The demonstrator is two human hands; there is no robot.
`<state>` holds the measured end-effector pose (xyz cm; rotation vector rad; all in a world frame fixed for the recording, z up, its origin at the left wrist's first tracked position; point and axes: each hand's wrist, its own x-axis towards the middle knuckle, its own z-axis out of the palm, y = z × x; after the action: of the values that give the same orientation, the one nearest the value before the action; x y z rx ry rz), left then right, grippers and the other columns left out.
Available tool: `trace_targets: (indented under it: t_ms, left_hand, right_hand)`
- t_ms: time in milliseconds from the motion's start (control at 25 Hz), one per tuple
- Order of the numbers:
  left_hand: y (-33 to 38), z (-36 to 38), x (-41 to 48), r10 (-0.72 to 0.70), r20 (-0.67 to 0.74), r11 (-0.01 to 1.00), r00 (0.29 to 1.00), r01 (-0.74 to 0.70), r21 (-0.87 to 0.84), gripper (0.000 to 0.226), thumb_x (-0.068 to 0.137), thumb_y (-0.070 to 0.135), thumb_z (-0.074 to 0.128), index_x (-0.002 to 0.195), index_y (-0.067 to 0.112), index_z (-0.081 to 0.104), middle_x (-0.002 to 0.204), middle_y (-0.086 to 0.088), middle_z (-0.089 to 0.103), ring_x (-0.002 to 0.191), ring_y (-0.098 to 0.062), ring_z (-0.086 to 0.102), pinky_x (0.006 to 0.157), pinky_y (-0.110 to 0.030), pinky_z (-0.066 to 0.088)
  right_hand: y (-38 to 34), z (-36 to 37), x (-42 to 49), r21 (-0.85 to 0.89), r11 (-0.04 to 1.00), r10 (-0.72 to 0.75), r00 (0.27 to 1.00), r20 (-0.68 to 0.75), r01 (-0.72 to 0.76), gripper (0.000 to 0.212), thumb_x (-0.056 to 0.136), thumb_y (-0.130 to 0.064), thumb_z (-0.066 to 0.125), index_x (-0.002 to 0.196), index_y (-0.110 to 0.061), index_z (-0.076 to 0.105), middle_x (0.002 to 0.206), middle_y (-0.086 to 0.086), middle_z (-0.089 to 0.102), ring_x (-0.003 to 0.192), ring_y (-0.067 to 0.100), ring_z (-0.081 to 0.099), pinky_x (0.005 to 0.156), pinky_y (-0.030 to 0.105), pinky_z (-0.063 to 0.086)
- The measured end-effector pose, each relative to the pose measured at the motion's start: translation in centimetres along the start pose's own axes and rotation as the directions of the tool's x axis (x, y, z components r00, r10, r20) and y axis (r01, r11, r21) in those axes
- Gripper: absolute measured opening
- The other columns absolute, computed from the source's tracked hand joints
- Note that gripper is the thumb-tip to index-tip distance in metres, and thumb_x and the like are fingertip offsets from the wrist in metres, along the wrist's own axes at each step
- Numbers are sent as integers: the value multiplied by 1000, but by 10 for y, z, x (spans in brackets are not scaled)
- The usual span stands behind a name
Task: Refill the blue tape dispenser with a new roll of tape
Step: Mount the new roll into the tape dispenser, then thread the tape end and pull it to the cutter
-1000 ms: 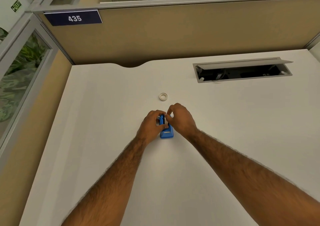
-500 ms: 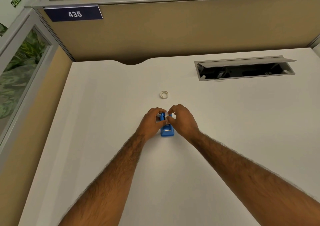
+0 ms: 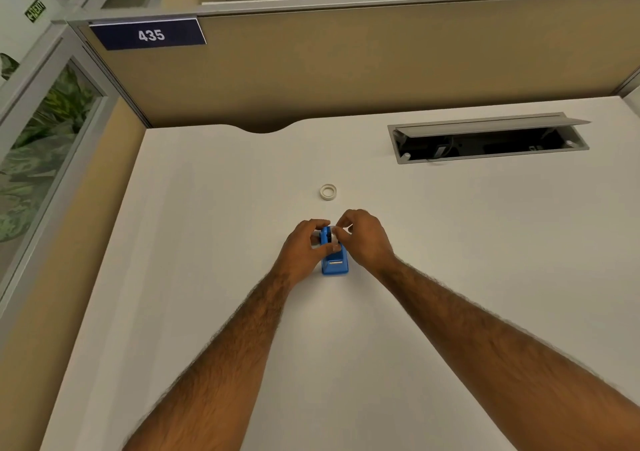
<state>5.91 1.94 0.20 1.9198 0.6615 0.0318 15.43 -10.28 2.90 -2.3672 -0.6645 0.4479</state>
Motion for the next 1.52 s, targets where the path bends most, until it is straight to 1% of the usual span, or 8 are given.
trace_targets:
  t_ms: [120, 280, 520, 760, 880, 1040, 1240, 1520]
  left_hand:
    - [-3, 2, 0, 0, -29, 1000, 1000, 0, -8, 50, 84, 30, 75, 130, 24, 56, 126, 3, 59, 100, -9, 60, 69, -7, 45]
    - [-6, 4, 3, 15, -27, 1000, 1000, -15, 13, 50, 81, 31, 79, 126, 25, 58, 122, 6, 60, 101, -9, 60, 78, -10, 45]
    - [-3, 2, 5, 7, -12, 999, 1000, -6, 36, 43, 78, 28, 81, 115, 30, 59, 116, 8, 59, 98, -9, 59, 72, -9, 40]
    - [-2, 1, 5, 5, -4, 999, 1000, -5, 40, 52, 77, 25, 83, 124, 23, 61, 121, 6, 59, 101, -11, 59, 79, -13, 43]
    - [-1, 2, 5, 0, -2, 1000, 1000, 0, 30, 50, 80, 29, 80, 125, 21, 61, 124, 4, 59, 102, -11, 60, 80, -15, 45]
    - [3, 2, 4, -1, -18, 999, 1000, 2, 36, 46, 82, 29, 79, 123, 20, 61, 123, -1, 61, 102, -13, 59, 83, -20, 46]
    - [6, 2, 1, -8, -15, 999, 1000, 8, 36, 47, 77, 25, 82, 119, 21, 61, 118, 3, 61, 103, -16, 61, 81, -21, 45]
    - [7, 0, 2, -4, -15, 1000, 1000, 5, 21, 47, 78, 27, 81, 121, 20, 63, 122, 0, 61, 103, -16, 62, 86, -24, 50]
  right_hand:
    - [3, 1, -7, 42, 999, 11, 1000, -3, -11, 12, 90, -29, 66, 95, -19, 65, 107, 0, 64, 90, 14, 58, 76, 24, 44]
    - [-2, -2, -2, 31, 1000, 2, 1000, 6, -2, 12, 89, -27, 67, 93, -16, 65, 102, 1, 65, 88, 15, 59, 72, 24, 43]
    - [-7, -3, 8, 56, 997, 49, 998, 24, -50, 11, 90, -25, 65, 90, -14, 66, 99, 2, 67, 90, 18, 62, 74, 27, 49]
    - [1, 1, -3, 112, 992, 59, 998, 16, -60, 10, 85, -22, 72, 83, -23, 62, 94, -5, 61, 88, 16, 63, 74, 27, 51]
    - [-1, 0, -2, 123, 989, 84, 996, 20, -86, 9, 83, -21, 73, 83, -19, 64, 93, -2, 63, 86, 16, 62, 71, 26, 49]
    - [-8, 0, 2, 129, 982, 136, 991, 2, -135, 8, 86, -20, 69, 83, -14, 65, 84, -2, 63, 76, 12, 58, 59, 17, 41]
    - [-14, -6, 10, 186, 966, 179, 983, 35, -182, 15, 88, -20, 65, 79, -8, 64, 72, 1, 62, 65, 14, 56, 59, 26, 45]
    - [-2, 4, -3, 174, 965, 197, 980, 20, -197, 13, 85, -21, 68, 79, -9, 67, 78, -3, 61, 69, 10, 54, 55, 15, 36]
